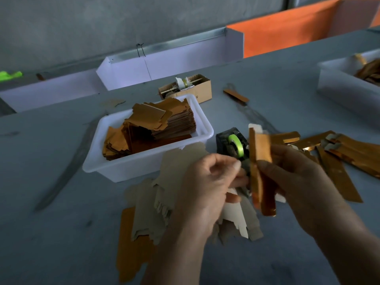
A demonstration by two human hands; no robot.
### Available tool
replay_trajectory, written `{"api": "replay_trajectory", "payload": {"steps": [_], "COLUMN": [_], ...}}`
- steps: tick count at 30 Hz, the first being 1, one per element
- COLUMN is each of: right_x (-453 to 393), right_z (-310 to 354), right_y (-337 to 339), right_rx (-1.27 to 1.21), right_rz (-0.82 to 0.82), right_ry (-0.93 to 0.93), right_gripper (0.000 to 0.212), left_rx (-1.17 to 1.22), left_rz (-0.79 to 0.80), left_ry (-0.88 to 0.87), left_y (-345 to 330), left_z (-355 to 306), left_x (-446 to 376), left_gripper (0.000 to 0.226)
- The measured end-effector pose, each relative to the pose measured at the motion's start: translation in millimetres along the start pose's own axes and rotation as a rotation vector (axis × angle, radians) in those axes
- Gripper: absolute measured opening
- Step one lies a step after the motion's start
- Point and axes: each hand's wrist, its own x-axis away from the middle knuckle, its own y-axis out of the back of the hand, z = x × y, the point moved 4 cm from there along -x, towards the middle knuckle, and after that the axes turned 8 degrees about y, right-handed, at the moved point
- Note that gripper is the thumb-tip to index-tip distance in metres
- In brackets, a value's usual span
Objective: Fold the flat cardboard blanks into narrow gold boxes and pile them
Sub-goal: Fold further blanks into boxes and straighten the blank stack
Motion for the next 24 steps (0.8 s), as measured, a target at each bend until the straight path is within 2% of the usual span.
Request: {"api": "replay_trajectory", "payload": {"steps": [2,4,5,8,11,12,14,16,18,21,24], "right_x": [-10,-22,-28,-43,-44,-39,-18,13,43,67,65], "right_z": [-7,-14,-18,-42,-58,-55,-34,-16,-17,-41,-50], "right_y": [24,52,63,86,96,94,77,42,2,-41,-49], "right_rx": [0.177,0.566,0.742,1.029,1.209,1.180,1.095,1.013,0.847,0.946,1.034], "right_rz": [-0.130,-0.266,-0.304,-0.299,-0.270,-0.327,-0.444,-0.356,-0.123,0.182,0.202], "right_ry": [0.068,0.154,0.180,0.135,0.019,0.060,0.338,0.597,0.666,0.631,0.549], "right_gripper": [0.019,0.016,0.020,0.023,0.037,0.040,0.036,0.032,0.038,0.069,0.068], "left_rx": [-0.286,-0.587,-0.699,-0.867,-0.927,-0.957,-0.993,-1.030,-1.057,-1.035,-1.021], "left_rz": [-0.197,-0.404,-0.443,-0.404,-0.396,-0.409,-0.436,-0.447,-0.452,-0.454,-0.439], "left_ry": [-0.150,-0.237,-0.237,-0.189,-0.234,-0.240,-0.224,-0.217,-0.216,-0.225,-0.233], "left_y": [20,40,46,46,37,35,34,33,33,33,33], "left_z": [-4,-7,-6,10,18,20,20,18,18,16,16], "left_x": [0,1,0,-2,-1,-1,-3,-5,-5,-4,-2], "left_gripper": [0.010,0.017,0.024,0.044,0.051,0.051,0.051,0.050,0.048,0.044,0.042]}}
